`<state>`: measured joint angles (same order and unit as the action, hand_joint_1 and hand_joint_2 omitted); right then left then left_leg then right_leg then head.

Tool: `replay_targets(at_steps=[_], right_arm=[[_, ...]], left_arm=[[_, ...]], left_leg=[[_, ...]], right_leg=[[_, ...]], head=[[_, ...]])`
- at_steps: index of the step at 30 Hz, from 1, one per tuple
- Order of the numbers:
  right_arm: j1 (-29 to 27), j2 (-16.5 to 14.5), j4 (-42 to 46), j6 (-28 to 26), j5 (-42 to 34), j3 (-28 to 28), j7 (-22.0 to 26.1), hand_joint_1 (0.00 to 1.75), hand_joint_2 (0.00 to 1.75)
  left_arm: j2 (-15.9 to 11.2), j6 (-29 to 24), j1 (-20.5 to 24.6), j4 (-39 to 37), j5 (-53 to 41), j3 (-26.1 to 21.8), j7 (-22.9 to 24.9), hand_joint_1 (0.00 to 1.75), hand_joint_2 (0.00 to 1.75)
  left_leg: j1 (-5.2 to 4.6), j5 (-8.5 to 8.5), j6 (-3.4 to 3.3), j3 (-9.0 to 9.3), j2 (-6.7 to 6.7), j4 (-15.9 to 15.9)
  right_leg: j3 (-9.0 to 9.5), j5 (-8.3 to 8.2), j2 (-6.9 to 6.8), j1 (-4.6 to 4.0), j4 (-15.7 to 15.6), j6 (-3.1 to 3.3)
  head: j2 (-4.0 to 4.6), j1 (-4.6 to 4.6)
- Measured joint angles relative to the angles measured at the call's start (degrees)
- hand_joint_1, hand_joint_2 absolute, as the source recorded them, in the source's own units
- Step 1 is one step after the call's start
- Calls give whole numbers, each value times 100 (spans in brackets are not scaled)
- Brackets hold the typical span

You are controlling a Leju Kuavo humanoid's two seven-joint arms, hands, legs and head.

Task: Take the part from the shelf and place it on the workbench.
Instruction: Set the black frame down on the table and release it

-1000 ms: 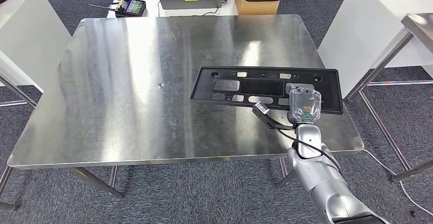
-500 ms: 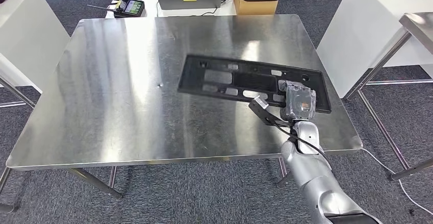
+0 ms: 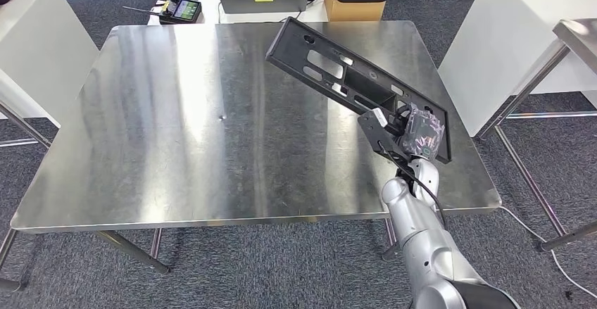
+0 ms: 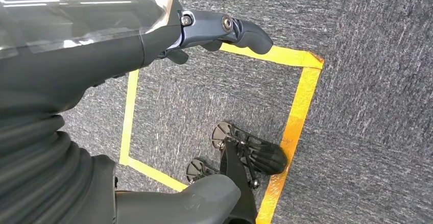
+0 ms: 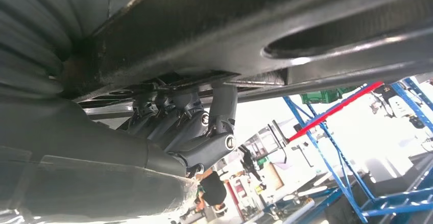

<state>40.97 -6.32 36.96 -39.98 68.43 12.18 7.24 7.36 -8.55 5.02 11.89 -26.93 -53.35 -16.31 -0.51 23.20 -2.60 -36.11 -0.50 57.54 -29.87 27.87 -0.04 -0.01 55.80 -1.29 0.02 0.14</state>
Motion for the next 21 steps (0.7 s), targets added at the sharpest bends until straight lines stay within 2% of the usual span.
replay_targets(at_steps=[8,14,17,21], right_arm=[[101,-67,-118,0,-67,233,281,175,175],[148,-86,-167,0,455,406,229,175,175],[164,-72,-226,0,1083,426,-111,175,175],[252,13,-513,47,2030,101,-984,175,175]], left_arm=[[2,-56,0,0,-16,-5,-32,0,175],[8,-59,0,0,-105,-6,-52,0,175],[9,-44,0,0,-196,-5,-52,0,175],[9,26,1,0,-287,-5,-64,0,175]], left_leg=[[1,0,0,0,1,0],[1,0,0,1,1,0],[1,0,0,1,2,0],[1,0,0,1,3,0]], right_leg=[[0,0,0,0,0,0],[0,0,0,0,0,0],[0,0,1,0,0,0],[0,0,1,0,0,0]], head=[[0,1],[-1,1],[0,1],[-1,1]])
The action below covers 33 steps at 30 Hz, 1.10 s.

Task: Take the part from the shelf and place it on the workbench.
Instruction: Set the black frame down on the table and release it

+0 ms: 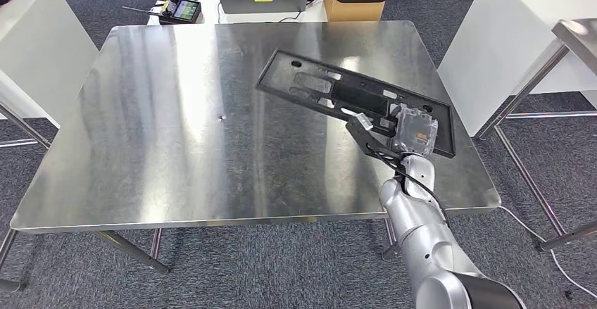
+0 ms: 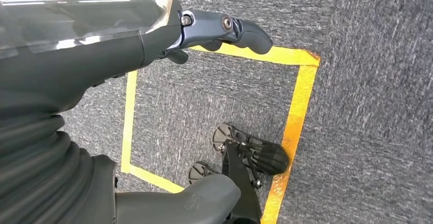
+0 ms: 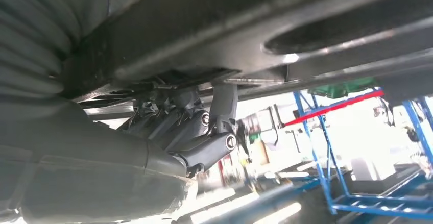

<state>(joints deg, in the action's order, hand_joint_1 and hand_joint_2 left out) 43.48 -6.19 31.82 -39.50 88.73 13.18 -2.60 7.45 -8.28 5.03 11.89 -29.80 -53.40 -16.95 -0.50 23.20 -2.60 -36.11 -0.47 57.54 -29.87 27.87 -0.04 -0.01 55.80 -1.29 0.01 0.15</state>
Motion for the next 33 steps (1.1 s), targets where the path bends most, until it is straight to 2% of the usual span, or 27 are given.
replay_targets(at_steps=[4,8,12,13,17,33], right_arm=[[116,155,-280,264,117,-950,-1016,175,175],[202,289,-433,367,119,-1668,-1299,175,175],[247,360,-539,388,119,-2059,-1401,0,175],[255,372,-561,390,119,-2128,-1429,0,175],[275,422,-633,394,119,-2308,-1493,0,175],[279,439,-745,425,102,-2461,-1480,0,175]], left_arm=[[0,33,0,0,-47,-1,-21,0,175],[0,33,0,0,-62,-2,-21,0,175],[0,24,0,0,-89,-7,-13,0,175],[0,12,0,0,-104,-10,-2,0,175],[0,-13,0,0,-156,-29,69,0,0],[0,-6,0,0,-148,-152,189,0,0]], left_leg=[[0,0,0,1,-1,0],[1,0,0,1,1,0],[1,0,0,1,-2,0],[1,0,0,1,-2,0],[1,0,0,2,0,0],[1,0,0,5,0,0]], right_leg=[[0,0,0,0,0,0],[-1,0,0,0,0,0],[-1,0,0,0,0,0],[-1,0,0,0,0,0],[0,0,0,0,0,0],[3,0,0,0,0,0]], head=[[1,-1],[0,0],[1,0],[1,0],[1,-1],[1,0]])
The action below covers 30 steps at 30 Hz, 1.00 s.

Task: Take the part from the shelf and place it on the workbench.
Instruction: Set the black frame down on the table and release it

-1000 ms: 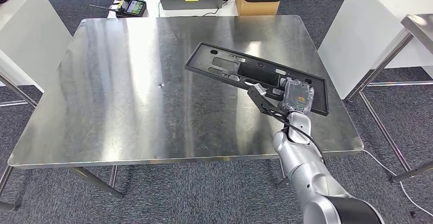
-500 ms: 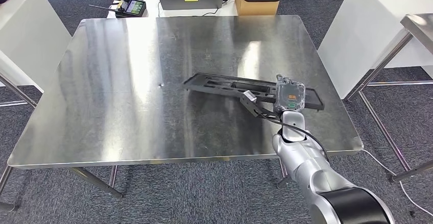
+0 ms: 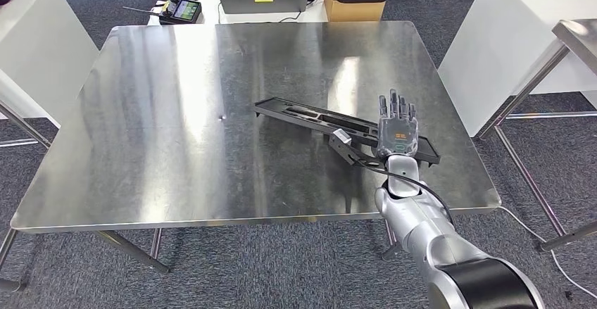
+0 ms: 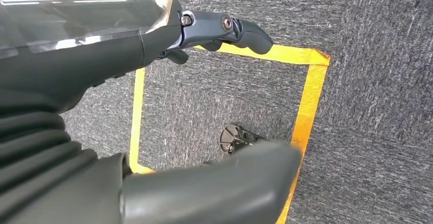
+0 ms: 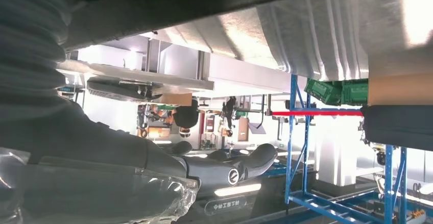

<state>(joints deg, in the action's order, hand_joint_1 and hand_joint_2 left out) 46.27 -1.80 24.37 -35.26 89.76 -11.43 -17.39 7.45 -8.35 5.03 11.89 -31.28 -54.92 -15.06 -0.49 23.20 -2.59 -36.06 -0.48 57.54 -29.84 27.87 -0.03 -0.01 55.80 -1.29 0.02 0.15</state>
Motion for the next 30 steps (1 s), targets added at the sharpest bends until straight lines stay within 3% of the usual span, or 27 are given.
replay_targets(at_steps=[16,25,30], right_arm=[[301,-254,-147,2234,-505,647,1006,0,175],[440,-414,-168,2283,-577,834,1287,0,175],[446,-538,-117,1628,-862,956,1984,0,175]], left_arm=[[5,107,1,0,-5,-144,70,0,0],[11,109,1,0,-9,-257,72,0,0],[21,101,2,0,4,-305,70,0,0]], left_leg=[[0,0,0,4,1,0],[1,0,0,6,1,0],[1,0,0,8,6,0]], right_leg=[[4,0,1,0,1,0],[6,0,0,0,1,0],[7,0,2,0,1,0]], head=[[0,-1],[0,0],[0,-1]])
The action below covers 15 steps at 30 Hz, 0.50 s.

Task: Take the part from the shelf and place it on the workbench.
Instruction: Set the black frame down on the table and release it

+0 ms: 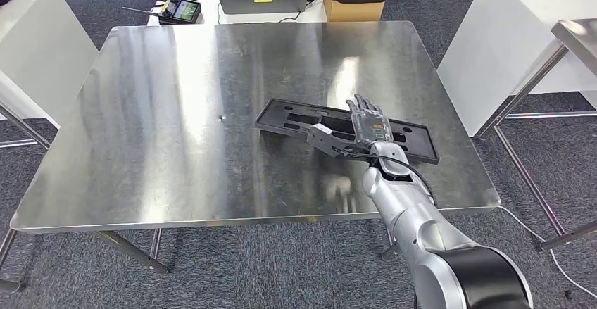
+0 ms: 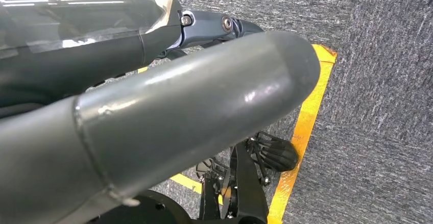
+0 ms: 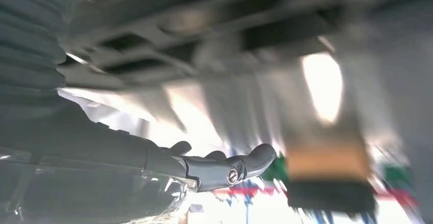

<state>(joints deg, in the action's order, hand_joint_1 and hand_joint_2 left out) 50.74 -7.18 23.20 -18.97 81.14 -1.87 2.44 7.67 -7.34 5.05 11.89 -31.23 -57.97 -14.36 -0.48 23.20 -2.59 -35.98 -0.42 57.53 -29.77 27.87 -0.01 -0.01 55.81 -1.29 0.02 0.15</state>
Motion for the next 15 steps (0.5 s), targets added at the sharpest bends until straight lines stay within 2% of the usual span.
replay_targets(at_steps=[3,7,12,15], right_arm=[[-23,-121,161,-303,-141,39,307,0,175],[-208,-277,682,-439,-397,34,633,0,175],[-1052,-306,2452,-445,-803,-341,767,0,175],[-1361,-282,3137,-413,-863,-549,748,0,175]], left_arm=[[11,-10,1,0,3,-57,0,0,0],[25,-3,2,0,-5,-111,0,0,0],[33,72,0,0,-107,-117,10,0,0],[33,83,2,0,-126,-117,13,0,0]], left_leg=[[1,0,0,3,-2,0],[4,0,0,5,-3,0],[5,4,4,6,-4,-1],[4,7,7,8,5,-1]], right_leg=[[1,0,0,0,0,0],[0,1,-1,1,-1,1],[1,4,1,0,-1,4],[-2,4,8,0,-2,4]], head=[[0,1],[0,0],[0,0],[0,-1]])
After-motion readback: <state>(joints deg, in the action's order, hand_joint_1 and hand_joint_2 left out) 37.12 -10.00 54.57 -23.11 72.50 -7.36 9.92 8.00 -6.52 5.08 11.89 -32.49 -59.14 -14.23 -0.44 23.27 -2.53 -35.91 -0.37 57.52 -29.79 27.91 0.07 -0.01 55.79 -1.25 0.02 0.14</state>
